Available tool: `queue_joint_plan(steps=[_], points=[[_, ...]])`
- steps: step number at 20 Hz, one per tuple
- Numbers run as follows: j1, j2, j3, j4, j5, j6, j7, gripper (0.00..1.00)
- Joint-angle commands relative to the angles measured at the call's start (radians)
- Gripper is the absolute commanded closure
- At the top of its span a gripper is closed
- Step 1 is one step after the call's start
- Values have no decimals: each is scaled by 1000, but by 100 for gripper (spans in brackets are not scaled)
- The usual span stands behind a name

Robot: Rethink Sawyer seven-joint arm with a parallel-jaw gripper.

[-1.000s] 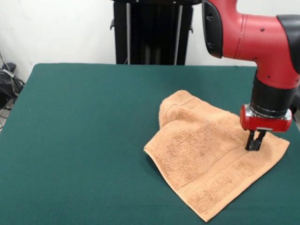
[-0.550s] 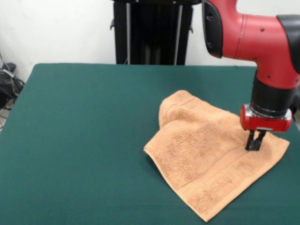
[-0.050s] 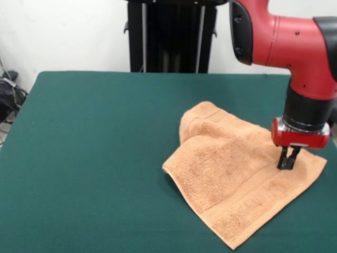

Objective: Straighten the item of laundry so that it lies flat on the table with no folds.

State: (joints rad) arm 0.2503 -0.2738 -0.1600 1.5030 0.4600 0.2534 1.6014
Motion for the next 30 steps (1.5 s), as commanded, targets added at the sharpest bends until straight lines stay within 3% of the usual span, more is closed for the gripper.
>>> queue_joint_plan(steps=[1, 13, 18, 30], points=[[83, 136, 94, -37, 54, 61, 275, 100], [112, 156, 86, -55, 95, 61, 267, 100], [85, 144, 107, -4, 99, -17, 263, 100], [-18, 96, 173, 85, 51, -69, 209, 100]])
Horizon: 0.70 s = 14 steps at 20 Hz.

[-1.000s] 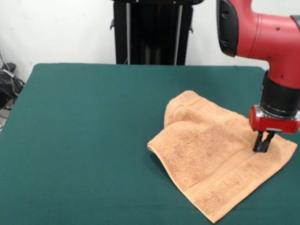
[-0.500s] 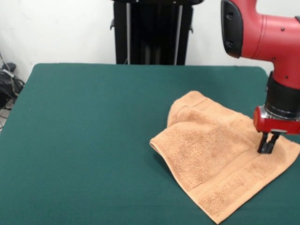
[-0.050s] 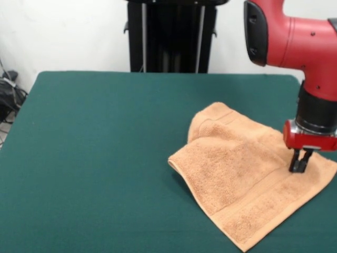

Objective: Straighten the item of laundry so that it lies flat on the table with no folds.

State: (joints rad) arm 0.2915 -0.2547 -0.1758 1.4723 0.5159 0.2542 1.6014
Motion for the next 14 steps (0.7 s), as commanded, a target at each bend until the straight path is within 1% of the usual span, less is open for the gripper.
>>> queue_joint_plan(steps=[1, 5, 7, 11, 14], points=[[-63, 77, 189, 118, -8, -73, 208, 100], [-89, 74, 199, 129, -25, -87, 195, 100], [-89, 71, 188, 138, -31, -94, 199, 100], [-75, 60, 145, 152, -41, -86, 203, 100], [-38, 68, 94, 136, -38, -70, 214, 100]])
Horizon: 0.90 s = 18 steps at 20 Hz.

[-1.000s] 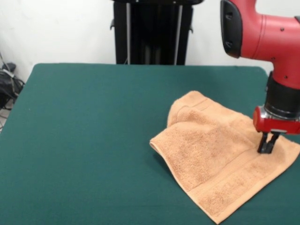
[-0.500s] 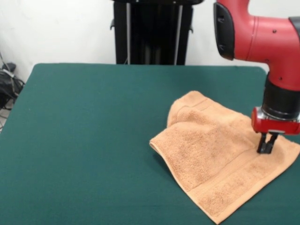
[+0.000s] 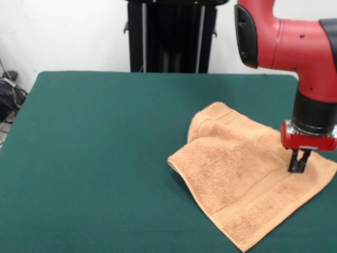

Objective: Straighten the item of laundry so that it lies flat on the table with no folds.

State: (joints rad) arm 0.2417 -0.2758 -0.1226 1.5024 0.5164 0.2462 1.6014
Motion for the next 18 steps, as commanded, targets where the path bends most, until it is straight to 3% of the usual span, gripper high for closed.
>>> queue_joint_plan(steps=[1, 8, 9, 18], points=[[27, 93, 22, 101, -37, -62, 220, 100], [33, 90, 16, 105, -33, -50, 216, 100], [36, 89, 12, 105, -35, -53, 214, 0], [-2, 74, 49, 134, -71, -98, 179, 0]])
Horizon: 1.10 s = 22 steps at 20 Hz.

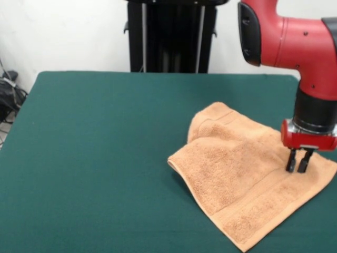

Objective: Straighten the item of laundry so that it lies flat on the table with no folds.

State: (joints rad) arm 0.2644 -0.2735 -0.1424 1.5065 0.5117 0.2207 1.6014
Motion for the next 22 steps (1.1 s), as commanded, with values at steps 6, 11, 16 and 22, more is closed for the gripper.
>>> queue_joint_plan(steps=[6, 11, 16, 22], points=[[-37, 68, 80, 132, -82, -69, 170, 0], [-37, 68, 77, 131, -81, -84, 172, 0], [-41, 63, 77, 129, -78, -67, 166, 0], [-14, 7, 41, 161, -67, -55, 193, 0]])
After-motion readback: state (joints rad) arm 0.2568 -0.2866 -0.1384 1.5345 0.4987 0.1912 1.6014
